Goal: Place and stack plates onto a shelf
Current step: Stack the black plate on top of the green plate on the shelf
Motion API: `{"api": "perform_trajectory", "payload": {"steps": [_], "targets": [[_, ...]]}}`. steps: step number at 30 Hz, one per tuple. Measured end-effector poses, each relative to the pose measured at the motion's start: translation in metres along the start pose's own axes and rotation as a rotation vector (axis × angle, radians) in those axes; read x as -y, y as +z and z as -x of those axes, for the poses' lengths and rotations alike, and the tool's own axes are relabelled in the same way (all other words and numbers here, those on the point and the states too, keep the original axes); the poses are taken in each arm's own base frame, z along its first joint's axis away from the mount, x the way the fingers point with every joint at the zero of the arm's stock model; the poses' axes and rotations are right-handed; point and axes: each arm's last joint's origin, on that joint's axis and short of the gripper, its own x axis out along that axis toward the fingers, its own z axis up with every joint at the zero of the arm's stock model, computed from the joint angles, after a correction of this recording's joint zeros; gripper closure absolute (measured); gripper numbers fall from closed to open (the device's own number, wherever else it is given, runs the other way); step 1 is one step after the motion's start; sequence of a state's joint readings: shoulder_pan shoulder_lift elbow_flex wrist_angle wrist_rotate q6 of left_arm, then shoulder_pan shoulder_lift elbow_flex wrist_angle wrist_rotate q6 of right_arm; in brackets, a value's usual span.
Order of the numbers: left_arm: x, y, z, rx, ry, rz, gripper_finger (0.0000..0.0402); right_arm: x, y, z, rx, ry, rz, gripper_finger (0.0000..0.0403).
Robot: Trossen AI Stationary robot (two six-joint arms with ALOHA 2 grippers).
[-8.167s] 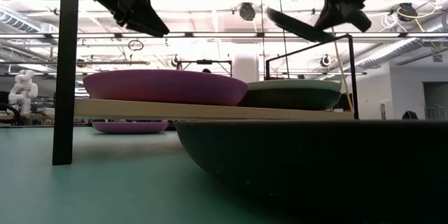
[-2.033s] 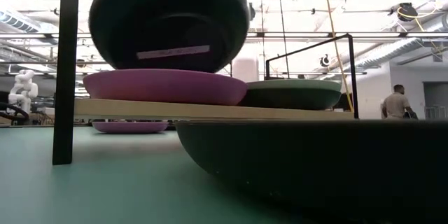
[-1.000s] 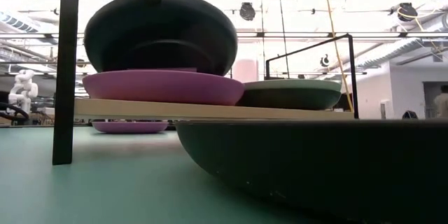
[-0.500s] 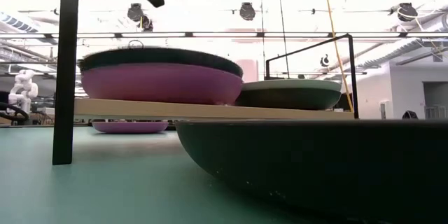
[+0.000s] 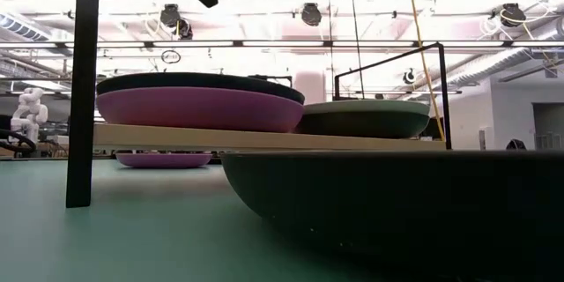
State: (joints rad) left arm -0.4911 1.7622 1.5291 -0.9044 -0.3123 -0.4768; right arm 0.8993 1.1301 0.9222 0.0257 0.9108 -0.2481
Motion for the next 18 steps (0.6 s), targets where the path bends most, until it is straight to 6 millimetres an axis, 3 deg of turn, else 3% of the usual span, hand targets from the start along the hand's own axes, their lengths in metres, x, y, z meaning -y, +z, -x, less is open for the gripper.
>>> {"api": "perform_trajectory", "payload": {"steps": [12,18], "targets": [[0.003,0.014,0.001,0.163,0.045,-0.181,0.0279,0.0,-0.001,0.0,-0.011,0.003,-0.013,0.0195],[0.0,0.016,0.002,0.202,0.161,-0.226,0.0279,-0.001,-0.004,0.0,-0.026,0.006,-0.018,0.0195]]}}
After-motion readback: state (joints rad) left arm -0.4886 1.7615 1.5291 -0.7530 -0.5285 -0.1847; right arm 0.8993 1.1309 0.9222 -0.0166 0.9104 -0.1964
